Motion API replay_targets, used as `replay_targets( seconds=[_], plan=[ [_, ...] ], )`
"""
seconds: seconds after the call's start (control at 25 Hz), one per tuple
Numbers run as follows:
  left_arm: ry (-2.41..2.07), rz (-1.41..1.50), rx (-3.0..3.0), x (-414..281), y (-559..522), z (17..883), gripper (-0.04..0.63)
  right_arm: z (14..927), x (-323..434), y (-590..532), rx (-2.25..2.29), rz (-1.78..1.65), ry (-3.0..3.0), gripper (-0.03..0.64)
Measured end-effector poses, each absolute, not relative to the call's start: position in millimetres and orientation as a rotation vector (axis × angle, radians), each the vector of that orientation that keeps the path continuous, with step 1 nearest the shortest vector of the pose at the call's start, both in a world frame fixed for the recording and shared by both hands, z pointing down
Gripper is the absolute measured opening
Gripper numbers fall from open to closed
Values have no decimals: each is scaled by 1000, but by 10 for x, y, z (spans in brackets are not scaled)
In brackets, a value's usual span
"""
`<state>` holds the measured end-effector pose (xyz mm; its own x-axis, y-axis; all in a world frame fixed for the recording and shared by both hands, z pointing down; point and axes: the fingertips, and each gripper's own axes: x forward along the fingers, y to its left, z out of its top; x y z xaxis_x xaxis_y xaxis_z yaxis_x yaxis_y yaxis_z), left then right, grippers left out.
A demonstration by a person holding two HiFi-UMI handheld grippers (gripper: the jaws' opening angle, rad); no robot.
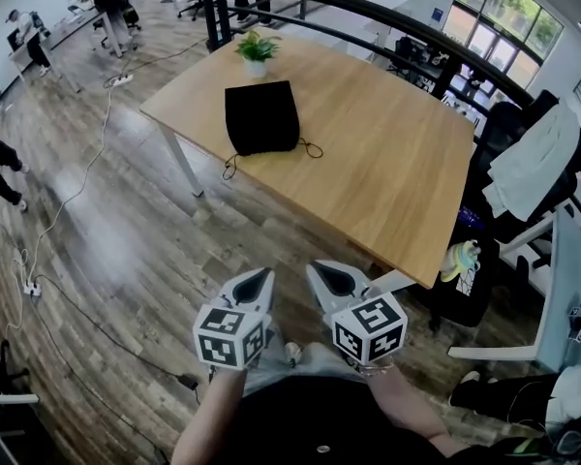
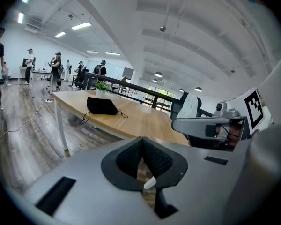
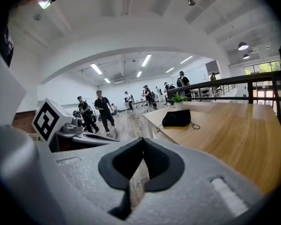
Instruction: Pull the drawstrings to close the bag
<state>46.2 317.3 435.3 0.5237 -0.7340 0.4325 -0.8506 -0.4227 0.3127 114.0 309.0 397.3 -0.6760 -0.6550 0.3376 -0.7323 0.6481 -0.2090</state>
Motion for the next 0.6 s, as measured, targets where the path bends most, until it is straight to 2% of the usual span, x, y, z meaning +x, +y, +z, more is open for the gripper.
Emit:
replay_targets(
  seconds=[0.28, 0.6],
  plan=[
    [-1288, 308, 2262, 340, 2717, 4415, 15, 4060, 1100, 2661, 1152, 494, -2620, -2],
    [-1263, 310, 2282, -32, 1707, 4385, 15, 4098, 731, 1685, 1175, 481, -2600, -2]
  ],
)
